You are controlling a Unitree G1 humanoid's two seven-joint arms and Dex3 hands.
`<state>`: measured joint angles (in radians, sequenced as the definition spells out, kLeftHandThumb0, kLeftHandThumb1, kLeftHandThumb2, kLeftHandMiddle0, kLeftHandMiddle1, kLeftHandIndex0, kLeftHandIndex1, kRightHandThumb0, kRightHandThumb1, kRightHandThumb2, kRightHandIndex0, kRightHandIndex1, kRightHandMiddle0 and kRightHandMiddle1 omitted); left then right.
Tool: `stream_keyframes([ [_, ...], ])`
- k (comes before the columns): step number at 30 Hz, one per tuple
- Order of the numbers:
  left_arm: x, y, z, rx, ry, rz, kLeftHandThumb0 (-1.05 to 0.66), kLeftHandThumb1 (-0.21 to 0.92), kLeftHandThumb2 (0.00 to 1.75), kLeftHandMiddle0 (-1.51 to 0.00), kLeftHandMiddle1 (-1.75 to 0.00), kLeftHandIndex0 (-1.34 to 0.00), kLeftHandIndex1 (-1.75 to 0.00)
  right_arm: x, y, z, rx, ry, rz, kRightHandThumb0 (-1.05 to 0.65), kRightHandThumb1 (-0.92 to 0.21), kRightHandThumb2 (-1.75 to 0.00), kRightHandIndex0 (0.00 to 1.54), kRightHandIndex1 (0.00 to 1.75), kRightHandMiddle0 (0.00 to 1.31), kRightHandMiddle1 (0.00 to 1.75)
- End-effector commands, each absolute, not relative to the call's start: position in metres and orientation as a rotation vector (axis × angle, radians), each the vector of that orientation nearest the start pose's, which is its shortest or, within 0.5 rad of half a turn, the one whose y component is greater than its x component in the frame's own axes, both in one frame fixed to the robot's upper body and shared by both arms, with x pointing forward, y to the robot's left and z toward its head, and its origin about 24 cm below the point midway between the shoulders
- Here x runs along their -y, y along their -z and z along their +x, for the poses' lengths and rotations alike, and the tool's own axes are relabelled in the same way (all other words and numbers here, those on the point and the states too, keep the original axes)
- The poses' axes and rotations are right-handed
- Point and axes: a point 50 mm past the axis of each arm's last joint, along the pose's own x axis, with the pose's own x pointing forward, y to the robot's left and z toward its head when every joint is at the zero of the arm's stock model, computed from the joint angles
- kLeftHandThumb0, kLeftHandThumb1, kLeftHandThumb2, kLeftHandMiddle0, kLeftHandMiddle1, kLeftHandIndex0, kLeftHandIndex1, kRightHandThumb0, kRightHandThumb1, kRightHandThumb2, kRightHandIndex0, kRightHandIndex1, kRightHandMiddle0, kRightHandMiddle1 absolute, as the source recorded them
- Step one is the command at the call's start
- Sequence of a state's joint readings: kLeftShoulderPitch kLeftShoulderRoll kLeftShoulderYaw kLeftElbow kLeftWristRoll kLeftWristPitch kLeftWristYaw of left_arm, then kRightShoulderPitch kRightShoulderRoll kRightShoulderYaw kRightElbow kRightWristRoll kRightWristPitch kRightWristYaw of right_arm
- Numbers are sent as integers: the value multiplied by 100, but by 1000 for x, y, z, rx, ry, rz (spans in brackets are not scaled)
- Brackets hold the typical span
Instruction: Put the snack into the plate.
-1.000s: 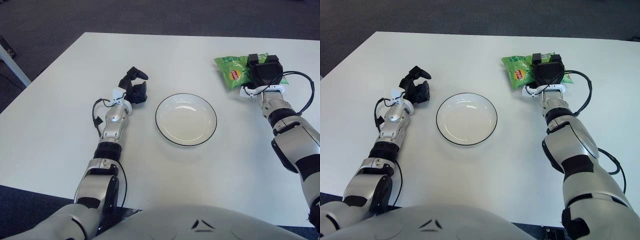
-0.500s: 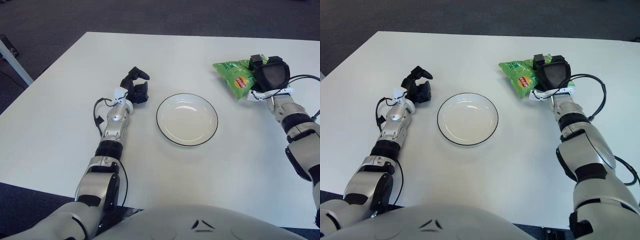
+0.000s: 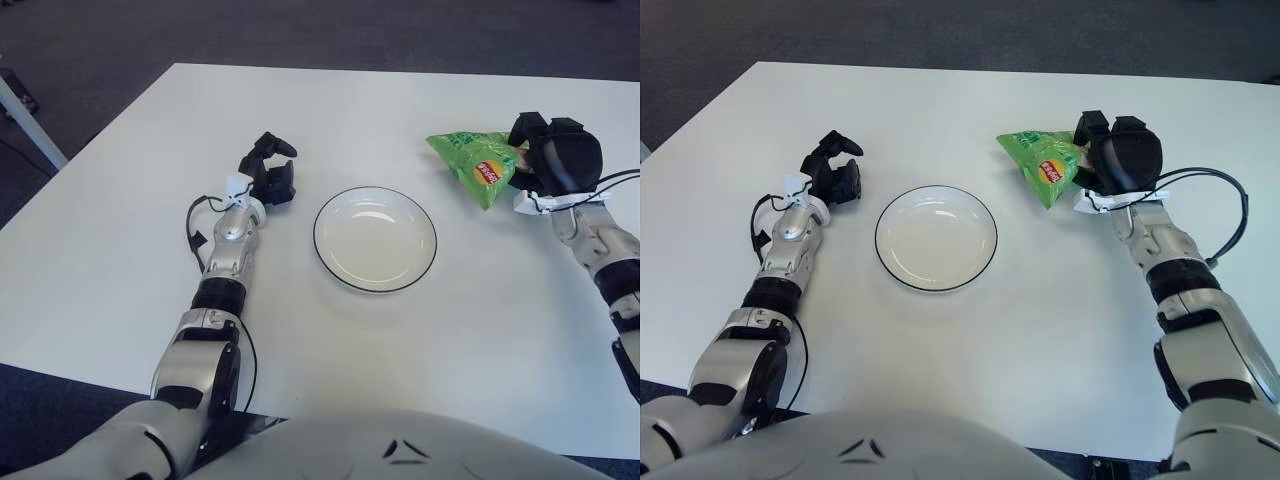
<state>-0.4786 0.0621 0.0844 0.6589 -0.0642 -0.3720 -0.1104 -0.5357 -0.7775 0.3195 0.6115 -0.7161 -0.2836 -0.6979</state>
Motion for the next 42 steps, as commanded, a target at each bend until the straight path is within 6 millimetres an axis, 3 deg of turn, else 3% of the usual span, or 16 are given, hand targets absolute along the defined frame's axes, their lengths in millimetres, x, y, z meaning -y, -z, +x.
stream_keyframes([
  [1,-145,-27,319,65,118,-13,-42,52,106,-123,-175,-46,-175,262,-154,323,628,331,-1402,0,-20,-145,72,170,46,175],
  [13,-144,-26,321,63,98,-18,-43,49,110,-124,-175,-48,-175,256,-168,308,637,372,-1304,0,-10,-156,79,170,54,175],
  [14,-144,-26,322,63,97,-16,-43,48,111,-124,-175,-49,-175,254,-170,307,643,375,-1292,-23,-22,-142,101,172,56,175],
  [17,-144,-26,322,60,95,-16,-43,47,112,-124,-175,-49,-175,249,-174,306,660,377,-1263,-39,-30,-133,117,174,58,175],
  [20,-144,-26,322,60,93,-19,-44,46,114,-125,-175,-50,-175,245,-179,305,677,373,-1244,-44,-33,-129,123,174,58,175],
  [42,-144,-26,324,65,103,-12,-44,45,115,-124,-175,-51,-175,214,-208,296,874,328,-1153,-46,-35,-127,129,175,58,175],
])
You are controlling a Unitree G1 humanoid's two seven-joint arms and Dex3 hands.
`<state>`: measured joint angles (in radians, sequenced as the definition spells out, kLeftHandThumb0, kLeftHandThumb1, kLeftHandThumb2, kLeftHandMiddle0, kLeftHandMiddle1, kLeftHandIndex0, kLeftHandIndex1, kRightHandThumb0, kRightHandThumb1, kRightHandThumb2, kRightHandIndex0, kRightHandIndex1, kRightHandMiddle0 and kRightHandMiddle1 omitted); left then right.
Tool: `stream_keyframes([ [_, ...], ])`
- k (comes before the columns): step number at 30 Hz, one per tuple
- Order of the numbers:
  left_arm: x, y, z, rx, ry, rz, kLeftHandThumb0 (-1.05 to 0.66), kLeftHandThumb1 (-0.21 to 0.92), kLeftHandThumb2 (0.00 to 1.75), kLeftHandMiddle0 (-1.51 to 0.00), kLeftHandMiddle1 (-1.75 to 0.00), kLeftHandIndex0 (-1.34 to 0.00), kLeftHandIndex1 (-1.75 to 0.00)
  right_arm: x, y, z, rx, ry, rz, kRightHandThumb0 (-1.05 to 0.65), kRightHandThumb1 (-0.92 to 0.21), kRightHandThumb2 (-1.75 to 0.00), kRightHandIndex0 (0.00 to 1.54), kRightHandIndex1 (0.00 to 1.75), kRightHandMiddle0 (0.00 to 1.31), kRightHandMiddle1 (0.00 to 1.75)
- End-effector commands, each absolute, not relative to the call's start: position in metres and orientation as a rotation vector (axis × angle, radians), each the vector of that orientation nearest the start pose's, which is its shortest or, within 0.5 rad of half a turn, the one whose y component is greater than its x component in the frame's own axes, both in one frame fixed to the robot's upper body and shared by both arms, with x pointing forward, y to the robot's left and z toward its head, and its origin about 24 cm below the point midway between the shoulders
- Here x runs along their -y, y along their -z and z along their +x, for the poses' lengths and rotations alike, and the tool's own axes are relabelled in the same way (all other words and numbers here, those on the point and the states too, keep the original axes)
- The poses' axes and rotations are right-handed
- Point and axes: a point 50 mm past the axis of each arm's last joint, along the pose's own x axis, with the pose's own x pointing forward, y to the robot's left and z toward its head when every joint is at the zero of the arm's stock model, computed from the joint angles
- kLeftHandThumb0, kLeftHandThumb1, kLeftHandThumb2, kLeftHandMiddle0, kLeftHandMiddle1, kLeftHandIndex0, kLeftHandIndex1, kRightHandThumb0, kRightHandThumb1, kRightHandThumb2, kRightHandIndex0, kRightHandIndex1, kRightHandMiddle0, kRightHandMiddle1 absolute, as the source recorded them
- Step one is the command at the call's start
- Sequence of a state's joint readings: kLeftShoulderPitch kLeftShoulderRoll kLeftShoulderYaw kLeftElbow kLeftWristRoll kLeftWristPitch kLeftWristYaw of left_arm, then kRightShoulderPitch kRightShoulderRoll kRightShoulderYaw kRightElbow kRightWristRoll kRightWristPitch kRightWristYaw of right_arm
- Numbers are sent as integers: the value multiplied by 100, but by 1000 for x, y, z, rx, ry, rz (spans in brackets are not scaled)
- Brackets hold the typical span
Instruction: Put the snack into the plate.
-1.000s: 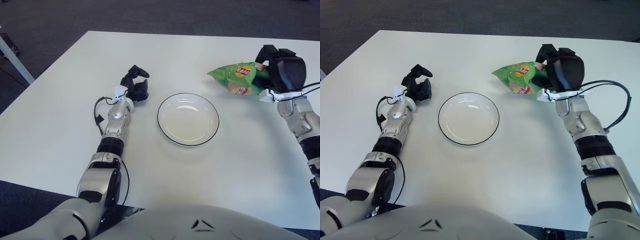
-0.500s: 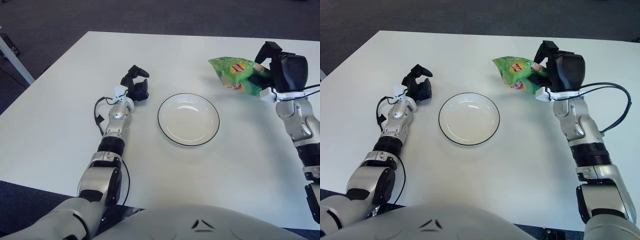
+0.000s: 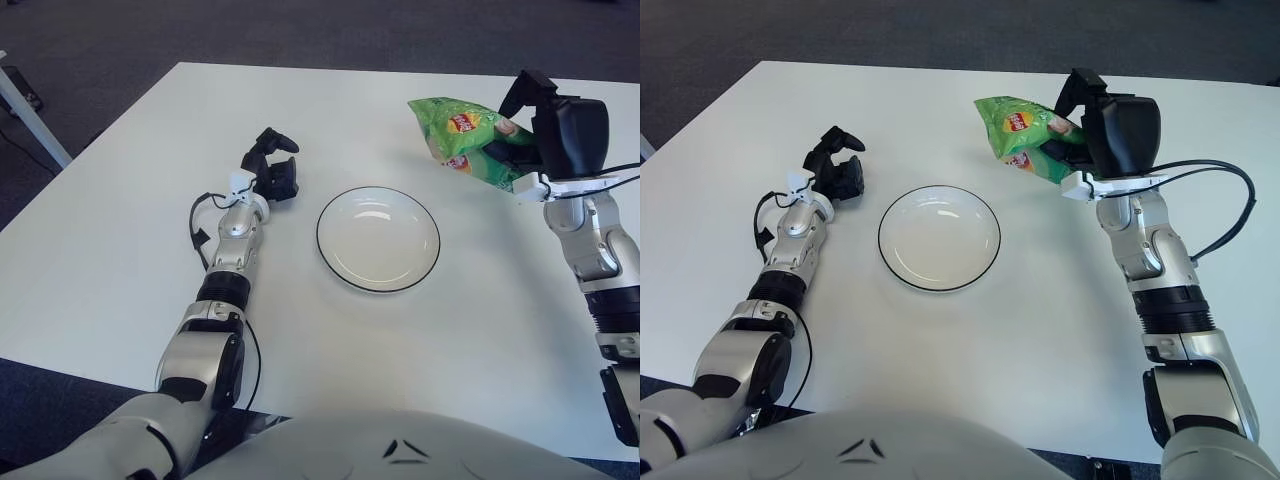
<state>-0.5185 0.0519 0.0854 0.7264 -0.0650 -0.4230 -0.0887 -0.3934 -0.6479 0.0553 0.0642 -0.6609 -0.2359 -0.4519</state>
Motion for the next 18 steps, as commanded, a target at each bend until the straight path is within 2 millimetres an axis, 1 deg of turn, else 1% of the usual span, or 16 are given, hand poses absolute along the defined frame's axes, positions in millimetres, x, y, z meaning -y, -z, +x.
stream_keyframes([
  [1,-144,-26,324,65,102,-14,-44,45,115,-124,-175,-51,-175,213,-209,295,883,324,-1146,-46,-35,-127,128,175,58,175],
  [12,-144,-24,325,63,98,-31,-44,46,114,-126,-175,-51,-175,200,-216,288,955,277,-1052,-45,-37,-125,124,175,57,175],
  [18,-144,-24,325,68,101,-32,-44,46,114,-126,-175,-50,-175,193,-220,284,978,257,-1029,-45,-36,-125,124,175,57,175],
])
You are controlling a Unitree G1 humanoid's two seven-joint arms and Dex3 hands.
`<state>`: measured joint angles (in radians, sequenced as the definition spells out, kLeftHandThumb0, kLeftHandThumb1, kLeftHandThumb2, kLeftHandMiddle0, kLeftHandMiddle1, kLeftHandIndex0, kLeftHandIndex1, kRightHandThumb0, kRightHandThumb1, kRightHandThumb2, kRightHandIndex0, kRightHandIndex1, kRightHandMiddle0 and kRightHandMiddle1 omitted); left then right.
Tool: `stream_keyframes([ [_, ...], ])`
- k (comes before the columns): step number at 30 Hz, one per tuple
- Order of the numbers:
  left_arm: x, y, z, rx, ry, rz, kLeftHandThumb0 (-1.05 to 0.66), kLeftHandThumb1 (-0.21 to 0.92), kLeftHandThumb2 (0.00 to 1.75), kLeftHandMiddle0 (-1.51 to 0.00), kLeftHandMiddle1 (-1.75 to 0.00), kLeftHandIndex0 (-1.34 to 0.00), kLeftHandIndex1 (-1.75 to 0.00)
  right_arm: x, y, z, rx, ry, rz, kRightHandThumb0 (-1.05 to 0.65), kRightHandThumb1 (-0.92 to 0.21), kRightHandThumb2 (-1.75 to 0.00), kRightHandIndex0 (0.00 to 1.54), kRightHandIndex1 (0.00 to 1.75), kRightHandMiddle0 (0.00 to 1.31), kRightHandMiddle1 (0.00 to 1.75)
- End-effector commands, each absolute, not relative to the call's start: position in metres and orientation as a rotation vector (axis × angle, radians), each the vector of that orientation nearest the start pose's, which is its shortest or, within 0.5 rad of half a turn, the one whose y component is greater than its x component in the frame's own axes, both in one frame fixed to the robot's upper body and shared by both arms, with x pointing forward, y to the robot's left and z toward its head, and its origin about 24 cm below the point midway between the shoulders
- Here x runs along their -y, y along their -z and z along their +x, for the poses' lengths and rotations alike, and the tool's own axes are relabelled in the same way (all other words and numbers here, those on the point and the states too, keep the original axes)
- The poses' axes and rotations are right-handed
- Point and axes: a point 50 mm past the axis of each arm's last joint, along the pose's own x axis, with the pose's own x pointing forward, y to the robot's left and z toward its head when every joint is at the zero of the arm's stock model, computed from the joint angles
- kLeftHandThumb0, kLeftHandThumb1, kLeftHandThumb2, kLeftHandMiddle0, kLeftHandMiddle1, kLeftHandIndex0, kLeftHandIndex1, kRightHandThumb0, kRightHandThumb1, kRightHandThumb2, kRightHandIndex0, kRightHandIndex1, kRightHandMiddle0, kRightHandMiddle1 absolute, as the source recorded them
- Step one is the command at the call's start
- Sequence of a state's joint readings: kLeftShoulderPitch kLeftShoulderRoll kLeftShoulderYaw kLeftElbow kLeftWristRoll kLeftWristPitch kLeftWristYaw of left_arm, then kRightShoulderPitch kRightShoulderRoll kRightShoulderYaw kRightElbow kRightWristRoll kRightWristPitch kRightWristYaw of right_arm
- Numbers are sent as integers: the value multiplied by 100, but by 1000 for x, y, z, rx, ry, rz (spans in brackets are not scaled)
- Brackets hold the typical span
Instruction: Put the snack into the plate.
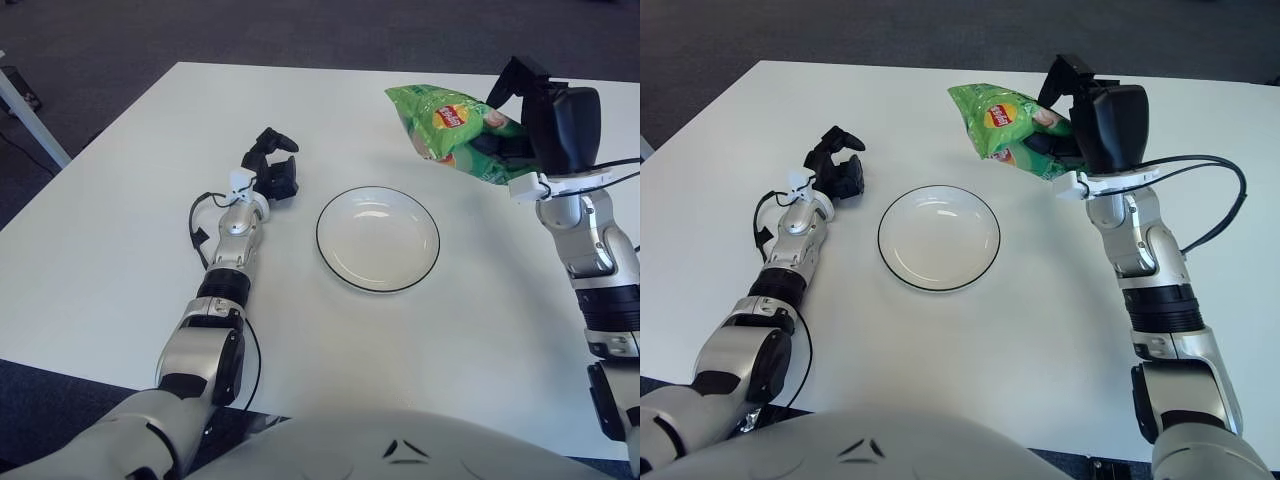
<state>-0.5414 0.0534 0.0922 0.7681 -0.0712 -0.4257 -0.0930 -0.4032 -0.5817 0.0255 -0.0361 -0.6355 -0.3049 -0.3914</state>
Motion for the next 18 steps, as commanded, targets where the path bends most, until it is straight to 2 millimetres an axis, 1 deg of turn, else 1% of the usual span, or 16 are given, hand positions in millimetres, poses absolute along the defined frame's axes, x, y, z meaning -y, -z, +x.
stream_keyframes([
  [1,-143,-24,325,69,99,-32,-44,46,114,-126,-175,-51,-175,191,-220,283,985,250,-1027,-45,-36,-125,124,175,57,175],
  [7,-143,-23,326,62,98,-39,-44,45,116,-126,-175,-51,-175,185,-223,279,1025,212,-1013,-45,-36,-126,123,175,57,175],
  [13,-143,-23,326,60,107,-38,-44,45,116,-126,-175,-51,-175,169,-226,271,1086,162,-994,-45,-36,-126,123,175,57,175],
  [18,-143,-23,327,60,107,-41,-44,45,115,-126,-175,-51,-175,162,-227,266,1130,65,-975,-46,-34,-128,122,175,58,175],
])
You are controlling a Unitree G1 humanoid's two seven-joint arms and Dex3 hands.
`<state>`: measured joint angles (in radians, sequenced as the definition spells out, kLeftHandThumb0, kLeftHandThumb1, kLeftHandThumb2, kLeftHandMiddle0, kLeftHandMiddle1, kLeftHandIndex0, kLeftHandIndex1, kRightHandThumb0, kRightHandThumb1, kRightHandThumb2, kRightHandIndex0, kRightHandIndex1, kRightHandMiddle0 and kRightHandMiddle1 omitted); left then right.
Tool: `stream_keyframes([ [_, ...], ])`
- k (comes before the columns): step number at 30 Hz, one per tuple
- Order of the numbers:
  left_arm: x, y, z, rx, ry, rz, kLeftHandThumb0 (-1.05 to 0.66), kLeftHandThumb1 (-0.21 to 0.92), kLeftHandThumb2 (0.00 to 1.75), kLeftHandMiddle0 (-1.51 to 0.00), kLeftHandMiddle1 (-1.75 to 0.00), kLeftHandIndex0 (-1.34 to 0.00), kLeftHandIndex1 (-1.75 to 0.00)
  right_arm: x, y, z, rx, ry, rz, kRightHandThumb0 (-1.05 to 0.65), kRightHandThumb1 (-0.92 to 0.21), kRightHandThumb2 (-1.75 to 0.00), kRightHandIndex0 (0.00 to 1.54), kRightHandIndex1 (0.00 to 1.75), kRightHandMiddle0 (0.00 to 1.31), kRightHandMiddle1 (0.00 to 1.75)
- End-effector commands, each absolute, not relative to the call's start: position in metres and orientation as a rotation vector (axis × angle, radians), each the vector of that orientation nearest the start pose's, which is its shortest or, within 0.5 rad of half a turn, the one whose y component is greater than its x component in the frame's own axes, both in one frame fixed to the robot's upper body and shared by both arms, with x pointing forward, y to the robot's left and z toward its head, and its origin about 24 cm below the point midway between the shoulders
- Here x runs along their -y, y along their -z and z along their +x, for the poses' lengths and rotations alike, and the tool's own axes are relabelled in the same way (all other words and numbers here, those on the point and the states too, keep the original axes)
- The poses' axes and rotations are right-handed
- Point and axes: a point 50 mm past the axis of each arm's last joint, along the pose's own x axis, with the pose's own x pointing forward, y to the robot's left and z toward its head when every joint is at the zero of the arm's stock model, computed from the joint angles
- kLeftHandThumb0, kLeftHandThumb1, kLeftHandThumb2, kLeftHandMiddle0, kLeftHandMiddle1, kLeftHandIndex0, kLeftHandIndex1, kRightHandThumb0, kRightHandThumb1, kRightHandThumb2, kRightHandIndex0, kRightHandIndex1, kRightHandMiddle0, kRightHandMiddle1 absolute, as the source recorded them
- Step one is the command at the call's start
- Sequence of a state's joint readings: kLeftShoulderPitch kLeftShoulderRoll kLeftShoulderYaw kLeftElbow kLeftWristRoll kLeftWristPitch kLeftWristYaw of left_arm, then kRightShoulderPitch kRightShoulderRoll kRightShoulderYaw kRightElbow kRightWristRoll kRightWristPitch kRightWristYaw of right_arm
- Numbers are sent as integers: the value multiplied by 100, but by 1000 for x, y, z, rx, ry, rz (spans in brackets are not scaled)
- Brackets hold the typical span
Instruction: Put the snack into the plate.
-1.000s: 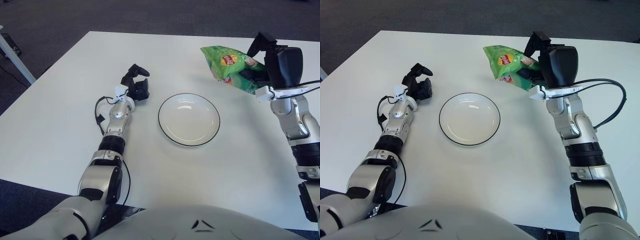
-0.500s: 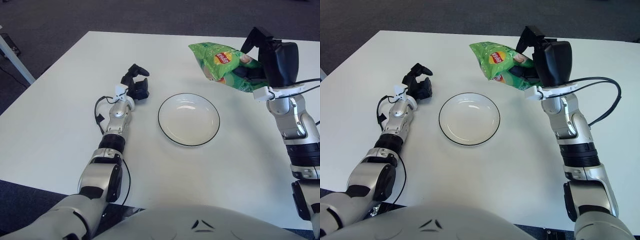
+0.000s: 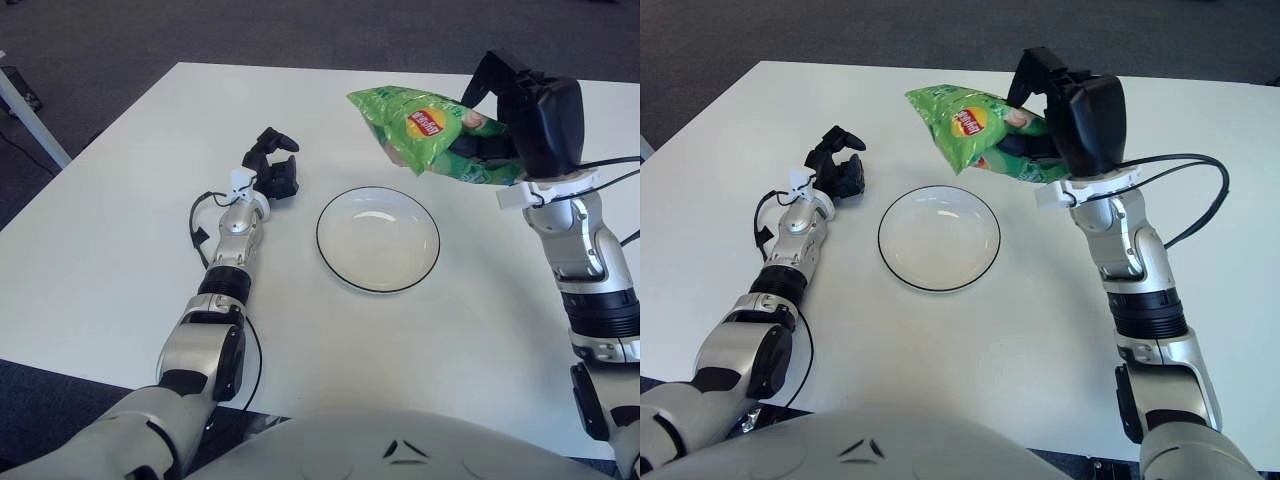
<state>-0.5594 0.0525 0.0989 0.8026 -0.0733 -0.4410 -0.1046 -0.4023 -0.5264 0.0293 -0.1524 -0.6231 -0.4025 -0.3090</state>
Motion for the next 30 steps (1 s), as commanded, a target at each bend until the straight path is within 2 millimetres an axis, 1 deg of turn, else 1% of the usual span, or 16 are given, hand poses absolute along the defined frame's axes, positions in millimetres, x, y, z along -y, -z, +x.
stream_keyframes([
  [1,-144,-23,327,59,107,-43,-44,45,115,-126,-175,-51,-175,162,-227,266,1133,46,-971,-46,-34,-129,122,175,59,175],
  [7,-144,-23,327,59,106,-45,-44,45,115,-126,-175,-51,-175,157,-225,263,1124,-10,-958,-46,-33,-130,122,175,59,175],
  [9,-144,-23,328,56,104,-48,-44,45,115,-126,-175,-51,-175,149,-225,260,1152,-57,-948,-47,-32,-131,122,175,60,175],
  [12,-144,-23,328,55,103,-50,-44,46,114,-126,-175,-51,-175,142,-226,258,1178,-110,-924,-47,-32,-131,122,175,60,175],
  [16,-144,-22,328,54,102,-48,-44,46,114,-126,-175,-50,-175,133,-224,260,1198,-186,-896,-46,-32,-131,120,175,60,175],
  [20,-145,-22,328,52,105,-44,-43,47,113,-126,-175,-50,-175,123,-219,265,1204,-239,-939,-47,-31,-132,118,175,61,175],
  [30,-144,-22,327,56,114,-35,-43,48,111,-125,-175,-48,-175,121,-215,260,1183,-292,-982,-47,-29,-134,116,175,62,175],
])
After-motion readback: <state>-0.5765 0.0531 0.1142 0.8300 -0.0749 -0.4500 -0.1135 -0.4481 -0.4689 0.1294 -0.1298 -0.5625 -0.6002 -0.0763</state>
